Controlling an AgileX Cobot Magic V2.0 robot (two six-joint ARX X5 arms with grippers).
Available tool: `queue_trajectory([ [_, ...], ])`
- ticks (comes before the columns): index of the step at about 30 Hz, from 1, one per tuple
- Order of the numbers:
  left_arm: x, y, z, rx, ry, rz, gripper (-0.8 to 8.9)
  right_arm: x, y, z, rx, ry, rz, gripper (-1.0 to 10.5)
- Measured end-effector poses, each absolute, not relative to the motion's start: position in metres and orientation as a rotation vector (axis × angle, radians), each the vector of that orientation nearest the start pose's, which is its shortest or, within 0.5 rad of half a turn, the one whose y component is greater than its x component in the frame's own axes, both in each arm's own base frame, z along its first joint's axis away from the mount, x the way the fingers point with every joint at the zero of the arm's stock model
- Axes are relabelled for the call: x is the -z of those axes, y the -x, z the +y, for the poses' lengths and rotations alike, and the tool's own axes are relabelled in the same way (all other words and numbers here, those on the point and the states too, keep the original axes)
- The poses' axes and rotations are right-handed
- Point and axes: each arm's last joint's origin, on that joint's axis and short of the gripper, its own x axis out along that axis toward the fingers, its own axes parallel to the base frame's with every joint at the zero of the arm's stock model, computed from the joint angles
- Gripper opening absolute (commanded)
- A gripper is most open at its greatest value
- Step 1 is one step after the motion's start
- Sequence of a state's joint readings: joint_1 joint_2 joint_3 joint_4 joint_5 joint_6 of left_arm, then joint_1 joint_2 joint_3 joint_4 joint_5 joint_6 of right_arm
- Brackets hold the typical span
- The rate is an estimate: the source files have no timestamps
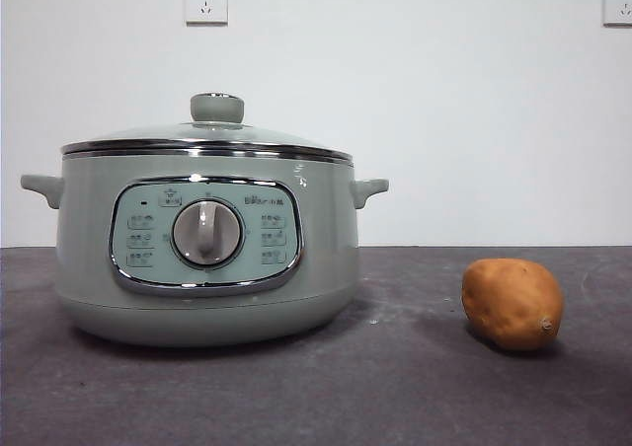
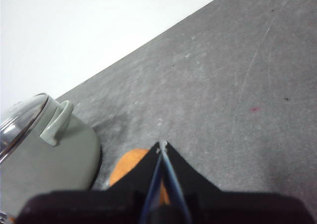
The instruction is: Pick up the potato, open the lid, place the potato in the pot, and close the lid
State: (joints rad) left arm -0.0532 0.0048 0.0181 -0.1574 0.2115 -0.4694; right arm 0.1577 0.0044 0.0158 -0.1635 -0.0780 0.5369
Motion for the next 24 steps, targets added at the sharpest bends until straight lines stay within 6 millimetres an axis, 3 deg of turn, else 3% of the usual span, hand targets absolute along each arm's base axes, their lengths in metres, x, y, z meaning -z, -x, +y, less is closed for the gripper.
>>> queue_trajectory([
  [5,-0.155,-0.095,-0.012,0.246,0.479,0.207,-0.08,-0.156,-0.094,0.017,-0.186,-0.530,0.221,-0.1],
  [8,-0.161,-0.093,-0.012,0.249,0.456,0.199,-0.07,-0.170,-0.093,0.017,-0.190,-0.527,0.211,-0.1],
  [16,-0.210,-0.087,-0.011,0.263,0.338,0.165,-0.07,-0.221,-0.098,0.018,-0.181,-0.422,0.281,-0.1],
  [24,-0.256,-0.098,-0.013,0.297,0.252,0.259,-0.08,-0.276,-0.119,0.022,-0.194,-0.266,0.379,-0.1],
])
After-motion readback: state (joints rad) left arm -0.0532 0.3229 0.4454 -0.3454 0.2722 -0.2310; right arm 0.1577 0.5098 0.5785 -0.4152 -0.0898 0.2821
